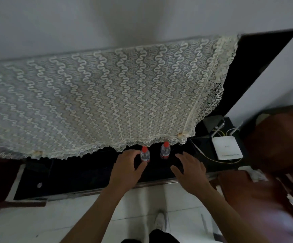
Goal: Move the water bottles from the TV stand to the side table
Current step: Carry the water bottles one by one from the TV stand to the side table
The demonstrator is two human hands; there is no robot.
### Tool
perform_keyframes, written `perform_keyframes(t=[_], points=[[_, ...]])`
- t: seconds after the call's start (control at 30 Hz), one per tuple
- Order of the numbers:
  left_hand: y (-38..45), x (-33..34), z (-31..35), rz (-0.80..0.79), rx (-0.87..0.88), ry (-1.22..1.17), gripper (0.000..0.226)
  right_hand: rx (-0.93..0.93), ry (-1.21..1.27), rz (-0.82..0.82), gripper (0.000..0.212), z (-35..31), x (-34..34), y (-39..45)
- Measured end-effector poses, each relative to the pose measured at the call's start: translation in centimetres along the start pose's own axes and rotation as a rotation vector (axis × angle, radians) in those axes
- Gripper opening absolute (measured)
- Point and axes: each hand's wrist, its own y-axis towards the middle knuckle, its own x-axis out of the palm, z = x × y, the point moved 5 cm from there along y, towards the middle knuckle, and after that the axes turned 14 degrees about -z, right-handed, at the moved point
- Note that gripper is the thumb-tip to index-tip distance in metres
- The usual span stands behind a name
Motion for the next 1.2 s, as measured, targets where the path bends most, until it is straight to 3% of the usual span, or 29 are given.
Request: perform_keyframes(t=[0.17, 0.33, 0.63, 1.2], points=[[3.8, 1.5, -2.9, -0.117, -0.021, 0.027, 0.053, 0.063, 0.033, 0.021, 0.057, -0.1, 0.3, 2.2], [7.2, 3.7, -5.7, -0.261, -0.038, -0.127, 0.052, 0.187, 0.052, -0.016, 0.058, -0.5, 2.6, 3.0], [11.3, 3.3, -10.3, -0.288, 0.000, -0.233, 0.030, 0.300, 0.043, 0.016, 0.059, -3.9, 4.6, 4.4], [18.3, 9.3, -17.2, -0.430, 0.024, -0.107, 0.049, 0.431, 0.287, -0.007, 0.059, -2.4, 13.6, 11.7]])
